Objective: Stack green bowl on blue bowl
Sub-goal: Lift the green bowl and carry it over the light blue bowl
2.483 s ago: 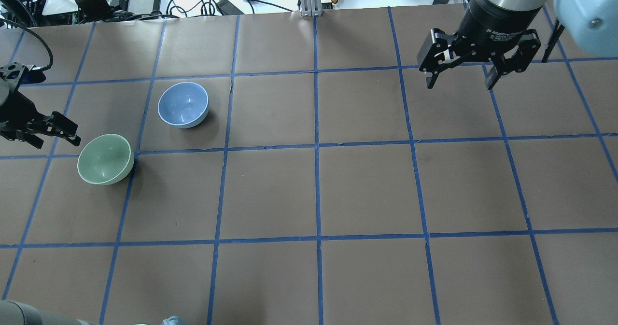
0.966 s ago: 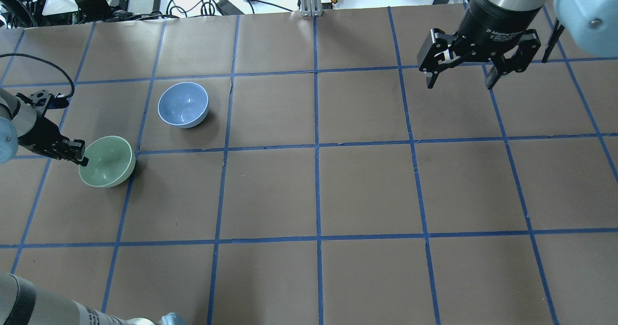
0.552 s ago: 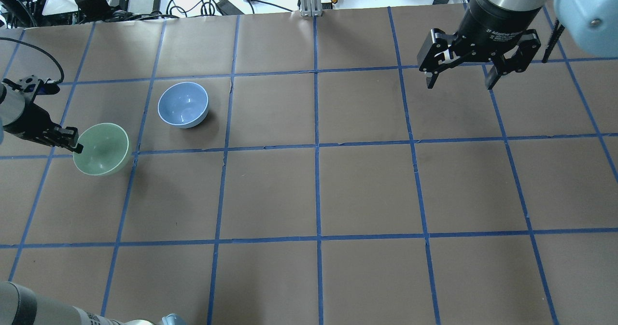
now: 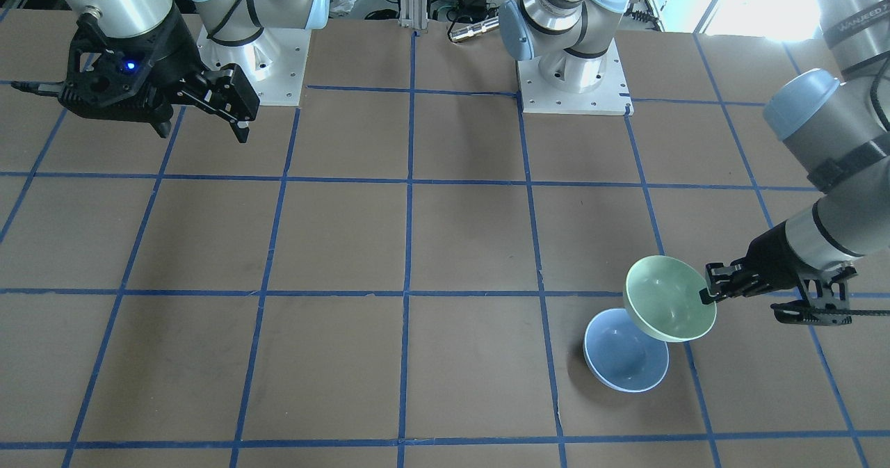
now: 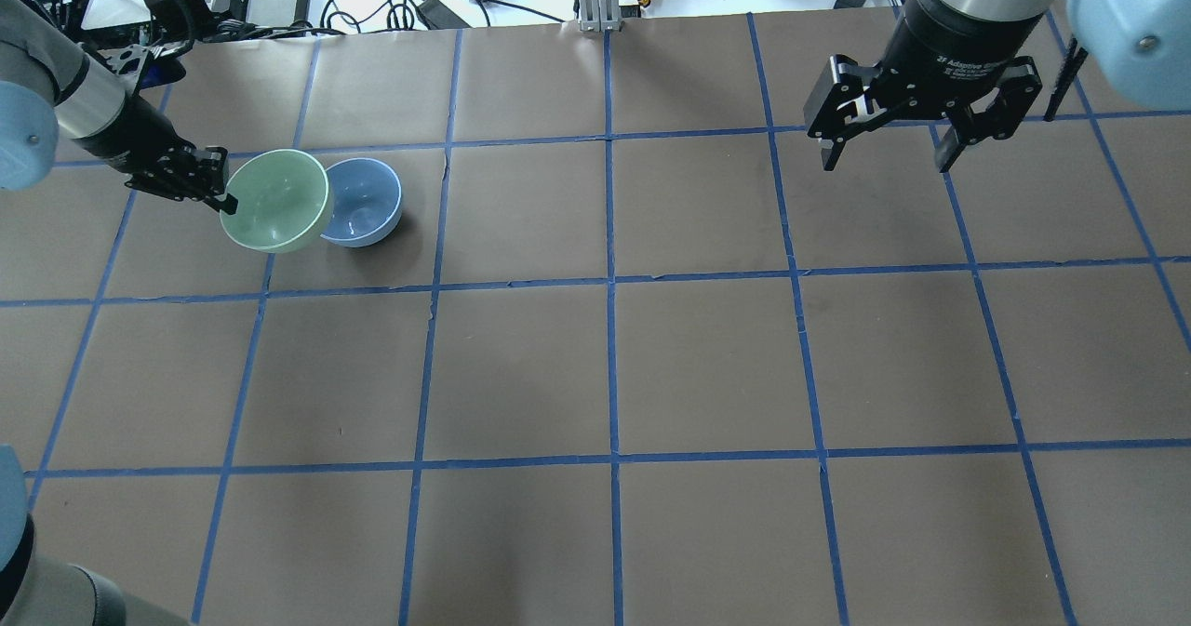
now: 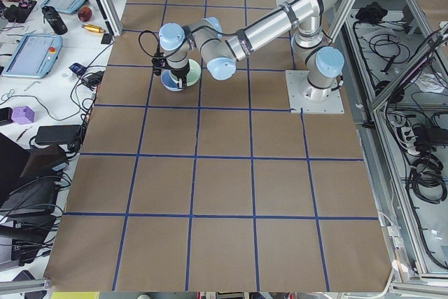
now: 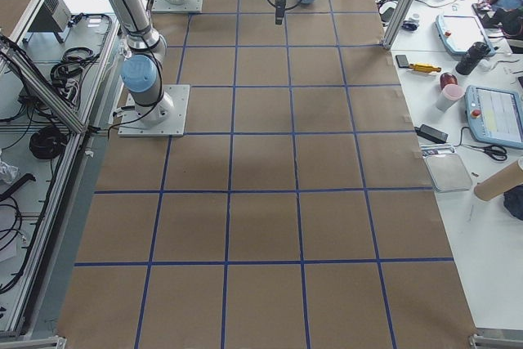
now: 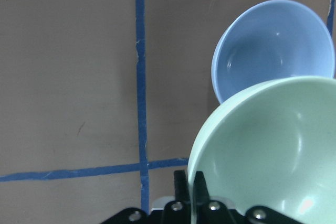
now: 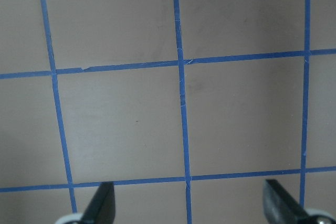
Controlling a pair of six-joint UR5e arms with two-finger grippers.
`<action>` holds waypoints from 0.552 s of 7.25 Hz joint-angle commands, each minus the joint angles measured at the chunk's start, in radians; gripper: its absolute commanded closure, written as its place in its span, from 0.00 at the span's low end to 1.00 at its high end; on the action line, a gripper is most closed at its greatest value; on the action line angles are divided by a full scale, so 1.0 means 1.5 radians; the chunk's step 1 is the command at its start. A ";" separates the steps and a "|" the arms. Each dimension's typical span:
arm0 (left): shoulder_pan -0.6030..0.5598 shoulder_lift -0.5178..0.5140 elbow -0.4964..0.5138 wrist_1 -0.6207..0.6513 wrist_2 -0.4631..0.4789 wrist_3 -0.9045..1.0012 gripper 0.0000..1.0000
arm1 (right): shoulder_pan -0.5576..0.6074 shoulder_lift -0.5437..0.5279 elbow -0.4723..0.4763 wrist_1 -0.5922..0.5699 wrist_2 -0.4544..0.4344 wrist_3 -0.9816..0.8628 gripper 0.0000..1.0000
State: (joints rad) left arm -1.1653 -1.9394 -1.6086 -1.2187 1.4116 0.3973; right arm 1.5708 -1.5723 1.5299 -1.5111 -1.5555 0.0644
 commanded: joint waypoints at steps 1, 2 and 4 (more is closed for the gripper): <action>-0.016 -0.044 0.027 0.035 -0.001 -0.014 1.00 | 0.000 0.000 0.000 -0.001 0.000 0.000 0.00; -0.017 -0.057 0.050 0.029 -0.001 -0.016 1.00 | 0.000 0.000 0.000 -0.001 0.000 0.000 0.00; -0.040 -0.068 0.051 0.029 -0.007 -0.057 1.00 | 0.000 0.000 0.000 0.000 0.000 0.000 0.00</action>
State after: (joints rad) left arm -1.1998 -2.0297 -1.5387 -1.1753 1.4076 0.3426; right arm 1.5708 -1.5723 1.5294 -1.5115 -1.5555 0.0644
